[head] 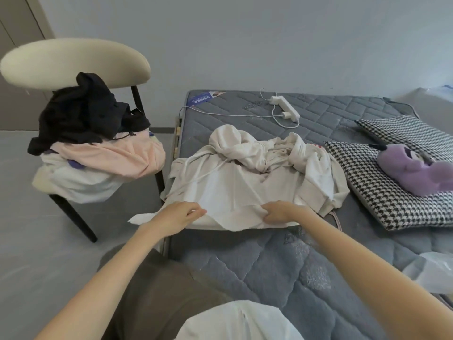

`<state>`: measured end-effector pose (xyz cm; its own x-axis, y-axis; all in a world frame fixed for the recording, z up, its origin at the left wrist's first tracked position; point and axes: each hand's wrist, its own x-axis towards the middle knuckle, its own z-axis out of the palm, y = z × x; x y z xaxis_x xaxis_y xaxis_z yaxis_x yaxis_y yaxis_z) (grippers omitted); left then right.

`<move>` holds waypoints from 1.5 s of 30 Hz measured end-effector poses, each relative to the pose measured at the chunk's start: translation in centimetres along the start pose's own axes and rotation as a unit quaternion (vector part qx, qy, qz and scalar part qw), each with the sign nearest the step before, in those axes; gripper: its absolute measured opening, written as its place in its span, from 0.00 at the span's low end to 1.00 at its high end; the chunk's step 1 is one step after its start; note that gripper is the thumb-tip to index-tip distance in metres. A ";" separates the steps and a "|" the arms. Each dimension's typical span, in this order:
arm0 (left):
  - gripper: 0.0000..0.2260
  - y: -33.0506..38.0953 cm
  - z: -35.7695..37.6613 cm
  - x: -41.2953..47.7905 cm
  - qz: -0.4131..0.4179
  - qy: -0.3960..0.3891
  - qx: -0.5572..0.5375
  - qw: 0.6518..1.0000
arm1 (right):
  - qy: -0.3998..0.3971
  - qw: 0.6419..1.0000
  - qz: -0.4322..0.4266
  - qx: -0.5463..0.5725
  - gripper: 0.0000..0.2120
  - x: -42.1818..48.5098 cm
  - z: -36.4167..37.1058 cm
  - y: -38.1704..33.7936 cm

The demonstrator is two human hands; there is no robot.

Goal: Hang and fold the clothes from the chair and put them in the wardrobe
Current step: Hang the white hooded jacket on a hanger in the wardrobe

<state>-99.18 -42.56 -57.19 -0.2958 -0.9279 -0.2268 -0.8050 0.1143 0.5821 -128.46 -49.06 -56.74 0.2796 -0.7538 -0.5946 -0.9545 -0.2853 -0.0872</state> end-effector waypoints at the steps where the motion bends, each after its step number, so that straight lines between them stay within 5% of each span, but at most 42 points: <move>1: 0.14 0.1 0.6 -0.1 -0.006 -0.027 0.013 1.000 | -0.052 0.998 0.021 0.008 0.26 -1.1 0.1 -0.1; 5: 0.17 0.5 3.2 -0.2 -0.034 -0.126 0.062 0.990 | -0.188 0.977 0.082 0.053 0.29 -3.6 2.5 0.4; 8: 0.17 0.1 5.0 -0.2 -0.047 -0.162 0.092 0.981 | -0.194 0.976 0.080 0.055 0.28 -3.6 4.8 0.8; 13: 0.15 -1.0 5.4 0.3 -0.060 -0.106 0.059 0.991 | -0.111 0.981 0.041 0.153 0.23 -2.3 4.2 0.2; 18: 0.14 -2.6 4.3 1.6 -0.091 0.029 0.019 0.995 | -0.007 0.984 -0.018 0.178 0.12 1.3 1.8 -1.3; 24: 0.19 -5.2 3.7 3.7 -0.179 0.163 -0.037 0.970 | 0.114 0.974 -0.068 0.183 0.11 6.3 -0.8 -3.4; 35: 0.21 -9.4 3.0 10.2 -0.259 0.132 -0.133 0.948 | 0.278 0.939 -0.078 0.189 0.18 17.8 -8.6 -6.3; 39: 0.25 -9.6 2.1 12.3 -0.273 0.133 -0.180 0.936 | 0.253 0.955 -0.035 0.151 0.21 21.7 -9.9 -5.4; 45: 0.28 -9.7 0.7 14.7 -0.263 0.157 -0.169 0.937 | 0.210 0.975 0.004 0.067 0.10 24.3 -11.0 -4.3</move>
<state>-96.01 -57.04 -66.71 0.3040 -0.8893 -0.3417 -0.5722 -0.4573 0.6808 -116.40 -72.64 -62.04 0.2635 -0.9397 -0.2180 -0.9539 -0.2201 -0.2040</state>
